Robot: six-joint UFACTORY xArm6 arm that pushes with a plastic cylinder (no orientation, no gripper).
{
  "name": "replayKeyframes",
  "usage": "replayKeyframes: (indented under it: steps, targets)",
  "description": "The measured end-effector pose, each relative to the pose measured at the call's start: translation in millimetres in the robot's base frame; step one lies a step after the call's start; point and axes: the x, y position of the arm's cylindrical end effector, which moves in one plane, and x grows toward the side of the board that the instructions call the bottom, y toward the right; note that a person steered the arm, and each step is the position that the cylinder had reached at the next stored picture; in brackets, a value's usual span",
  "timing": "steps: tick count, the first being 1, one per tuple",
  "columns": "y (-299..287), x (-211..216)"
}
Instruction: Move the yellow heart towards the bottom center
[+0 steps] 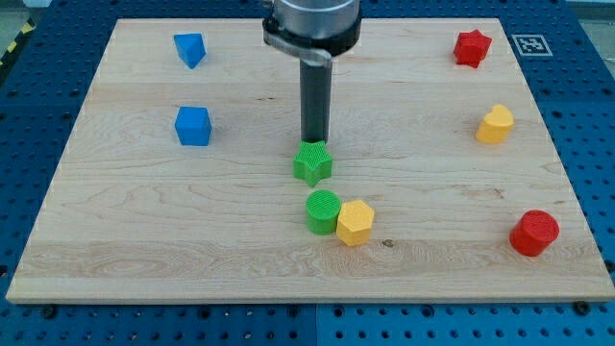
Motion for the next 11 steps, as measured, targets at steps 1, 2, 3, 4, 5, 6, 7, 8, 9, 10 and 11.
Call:
replayKeyframes:
  steps: [1,2,3,4,5,6,7,8,9,10,11]
  targets:
    - [6.8,29.1]
    - [8.9,31.3]
    - [9.4,-30.5]
    - [52.2,-89.1]
    - [131.1,-113.6]
    - [224.9,-119.7]
    - [288.1,-87.0]
    - [275.4,-46.9]
    - [191.5,-6.4]
    - [114.2,19.6]
    - [135.8,-3.0]
